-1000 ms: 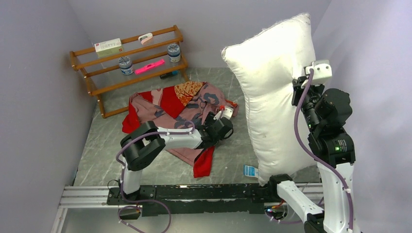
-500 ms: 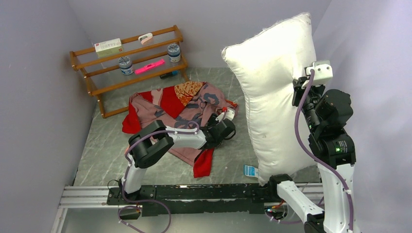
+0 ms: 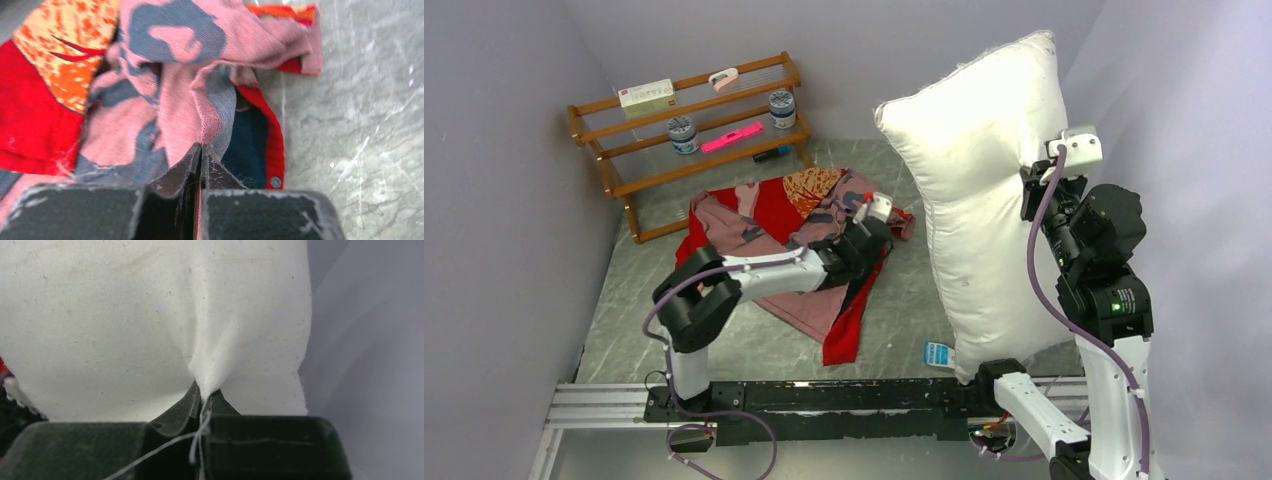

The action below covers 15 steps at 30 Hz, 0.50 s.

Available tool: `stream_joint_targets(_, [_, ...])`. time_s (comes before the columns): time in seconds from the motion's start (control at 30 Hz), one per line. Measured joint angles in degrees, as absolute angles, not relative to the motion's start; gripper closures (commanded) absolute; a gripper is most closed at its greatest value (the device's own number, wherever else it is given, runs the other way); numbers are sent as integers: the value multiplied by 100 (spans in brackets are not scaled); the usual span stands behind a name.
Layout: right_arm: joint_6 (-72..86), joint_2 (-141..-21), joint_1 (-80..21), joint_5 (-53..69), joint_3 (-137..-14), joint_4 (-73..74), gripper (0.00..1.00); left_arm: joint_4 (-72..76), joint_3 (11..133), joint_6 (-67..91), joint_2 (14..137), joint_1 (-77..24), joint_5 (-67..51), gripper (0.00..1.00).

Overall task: Put the pillow into the pillowcase
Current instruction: Pick up the pillowcase at the center of the board.

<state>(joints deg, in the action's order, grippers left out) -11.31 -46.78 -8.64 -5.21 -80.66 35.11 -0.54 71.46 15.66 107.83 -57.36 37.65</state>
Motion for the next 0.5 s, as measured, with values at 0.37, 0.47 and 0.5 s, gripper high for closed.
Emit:
stream_joint_targets(0.37, [-939,-4593,-867,268,-7577,3706,100,-209,6989,1621,9703,-4748,2792,95])
stream_joint_targets(0.47, [-943,-4764,-915,362,-7605,3944,100,-296,6973,1619,9644,-4525,2541,95])
stream_joint_targets(0.5, [-943,-4821,-932,370,-7627,4016,100,-333,6973,1621,9633,-4447,2447,95])
